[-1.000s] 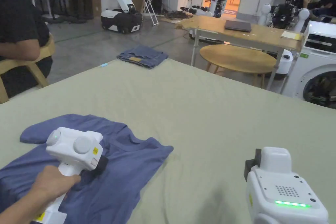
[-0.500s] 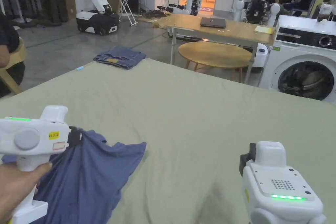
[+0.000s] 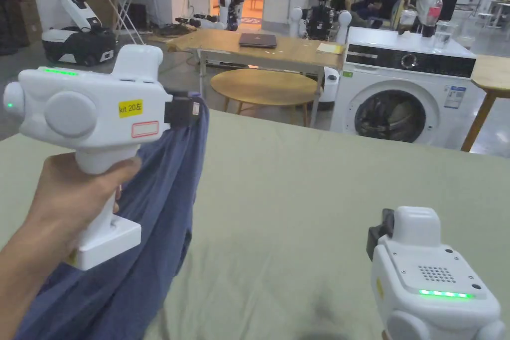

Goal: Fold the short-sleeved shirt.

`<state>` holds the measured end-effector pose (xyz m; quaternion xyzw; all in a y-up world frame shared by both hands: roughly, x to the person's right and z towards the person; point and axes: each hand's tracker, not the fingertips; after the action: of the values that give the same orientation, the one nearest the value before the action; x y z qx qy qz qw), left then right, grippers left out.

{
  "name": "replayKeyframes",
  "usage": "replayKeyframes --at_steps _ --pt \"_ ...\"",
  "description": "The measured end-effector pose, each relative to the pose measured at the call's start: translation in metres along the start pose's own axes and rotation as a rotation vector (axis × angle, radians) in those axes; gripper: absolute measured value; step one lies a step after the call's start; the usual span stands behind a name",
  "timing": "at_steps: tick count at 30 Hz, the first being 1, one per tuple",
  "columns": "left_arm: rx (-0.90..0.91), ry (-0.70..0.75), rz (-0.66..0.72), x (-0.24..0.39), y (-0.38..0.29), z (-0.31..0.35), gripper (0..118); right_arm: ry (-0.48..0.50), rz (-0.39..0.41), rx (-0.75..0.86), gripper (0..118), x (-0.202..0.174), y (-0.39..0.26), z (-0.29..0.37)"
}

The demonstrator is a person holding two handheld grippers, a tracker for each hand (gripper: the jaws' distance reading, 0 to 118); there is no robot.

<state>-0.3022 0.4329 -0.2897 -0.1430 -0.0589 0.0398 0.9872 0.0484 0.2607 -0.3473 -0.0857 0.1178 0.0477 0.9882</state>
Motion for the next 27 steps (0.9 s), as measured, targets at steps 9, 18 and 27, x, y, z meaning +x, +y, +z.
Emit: replayKeyframes --at_steps 9,18,27 --pt "-0.070 -0.296 -0.036 0.143 -0.002 -0.098 0 -0.162 -0.005 0.028 0 0.081 0.006 0.036" --pt "-0.271 -0.490 -0.039 0.246 -0.088 -0.164 0 -0.293 -0.023 -0.010 0 0.145 -0.011 0.067" --pt "-0.338 -0.448 0.033 0.235 -0.125 -0.166 55 -0.297 -0.059 -0.053 0 0.155 -0.025 0.074"
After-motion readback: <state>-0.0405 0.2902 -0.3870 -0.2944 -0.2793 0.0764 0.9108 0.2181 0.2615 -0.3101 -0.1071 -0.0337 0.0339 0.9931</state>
